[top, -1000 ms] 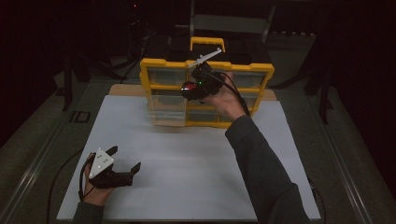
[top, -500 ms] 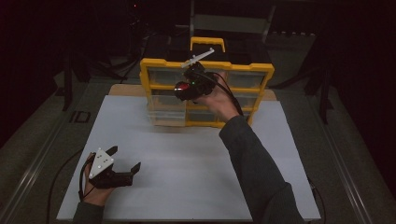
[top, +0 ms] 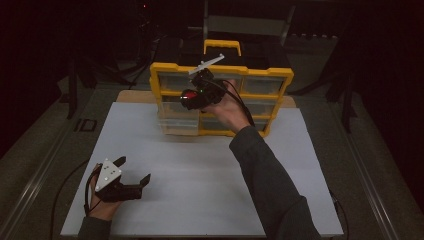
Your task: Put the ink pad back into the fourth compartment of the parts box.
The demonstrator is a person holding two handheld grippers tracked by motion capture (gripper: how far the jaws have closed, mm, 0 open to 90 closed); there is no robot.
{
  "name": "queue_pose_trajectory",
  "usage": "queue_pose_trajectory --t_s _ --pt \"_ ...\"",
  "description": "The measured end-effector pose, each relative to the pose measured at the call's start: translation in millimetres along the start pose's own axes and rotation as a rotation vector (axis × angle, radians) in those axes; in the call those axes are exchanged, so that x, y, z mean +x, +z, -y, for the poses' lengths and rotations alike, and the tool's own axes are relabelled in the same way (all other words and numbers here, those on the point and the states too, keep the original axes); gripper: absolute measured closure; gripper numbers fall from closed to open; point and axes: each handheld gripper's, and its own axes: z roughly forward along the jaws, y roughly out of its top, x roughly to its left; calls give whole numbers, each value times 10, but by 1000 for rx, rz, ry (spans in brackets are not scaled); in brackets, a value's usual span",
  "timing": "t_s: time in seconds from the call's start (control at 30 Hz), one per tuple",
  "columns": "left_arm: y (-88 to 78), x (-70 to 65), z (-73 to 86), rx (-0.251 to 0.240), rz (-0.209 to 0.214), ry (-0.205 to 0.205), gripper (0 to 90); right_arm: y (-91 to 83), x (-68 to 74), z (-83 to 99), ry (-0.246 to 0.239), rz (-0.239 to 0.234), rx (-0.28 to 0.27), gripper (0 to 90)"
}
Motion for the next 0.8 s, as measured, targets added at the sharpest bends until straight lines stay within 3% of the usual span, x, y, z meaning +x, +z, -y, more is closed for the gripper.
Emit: queue_pose_trajectory --t_s 0.8 --pt "5 1 2 3 -1 2 0 161 109 105 5 -41 1 291"
